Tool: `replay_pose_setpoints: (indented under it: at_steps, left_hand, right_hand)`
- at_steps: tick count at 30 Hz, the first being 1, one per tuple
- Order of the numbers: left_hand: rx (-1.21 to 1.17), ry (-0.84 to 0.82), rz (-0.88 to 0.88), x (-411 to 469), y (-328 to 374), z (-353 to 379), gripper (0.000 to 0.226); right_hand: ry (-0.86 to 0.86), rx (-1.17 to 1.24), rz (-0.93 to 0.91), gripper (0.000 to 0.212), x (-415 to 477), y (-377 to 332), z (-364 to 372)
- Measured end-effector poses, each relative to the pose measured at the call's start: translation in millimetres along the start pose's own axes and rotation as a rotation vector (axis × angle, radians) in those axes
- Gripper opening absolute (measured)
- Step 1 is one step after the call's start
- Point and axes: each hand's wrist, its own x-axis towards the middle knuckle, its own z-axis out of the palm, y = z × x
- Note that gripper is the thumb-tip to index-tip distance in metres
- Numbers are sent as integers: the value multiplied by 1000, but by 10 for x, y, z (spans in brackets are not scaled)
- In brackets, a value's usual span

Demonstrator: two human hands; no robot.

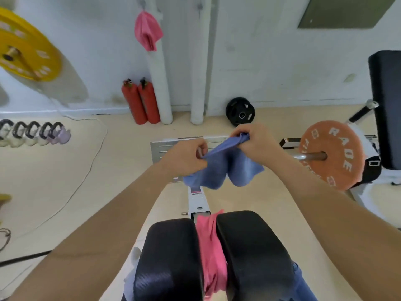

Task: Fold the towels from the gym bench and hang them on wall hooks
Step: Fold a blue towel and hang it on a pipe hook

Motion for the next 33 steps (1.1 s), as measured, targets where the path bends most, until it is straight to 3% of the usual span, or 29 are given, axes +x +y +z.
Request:
replay_pose_setpoints:
  at_steps: [4,6,9,11,14,17,19,21,25,27,29,33]
  left_hand:
    - [-35,204,-94,-64,207,170,12]
    - [-78,261,-85,-90,374,338,24]
    - [-500,348,-137,-171,698,531,22]
    - [-684,352,-127,-237,907,589,28]
    - [-595,103,-124,-317,1094,653,34]
    - [-29,-327,-253,-476,1003,701,32]
    - [166,-508,-339,-598,872,680,23]
    - [125,-348,-407,-673,796,580,15]
    - [90,555,-402,-713,839,250,28]
    - [156,810,-346,-806,869,115,24]
    - [199,868,-334,-951,808,92,20]
    - [191,576,-409,-1286,479,505,29]
  right_hand:
    - [-5,255,-22,18,-122,-69,-214]
    - [-28,318,-63,13,-193,-49,-389]
    - [-11,334,-71,45,-255,157,-682]
    - [39,346,-59,51,-292,362,-838]
    - [56,372,9,52,-359,740,-939]
    - [-28,209,10,49,-444,1056,-983]
    - [-48,142,4,46,-478,1185,-1025]
    - [27,174,7,45,-506,1220,-1054]
    - [254,358,9,49,-563,1105,-1032]
    - [351,411,32,49,-657,1021,-990]
    - [391,413,59,47,-812,998,-883]
    - [319,425,220,44,-1342,1104,-313]
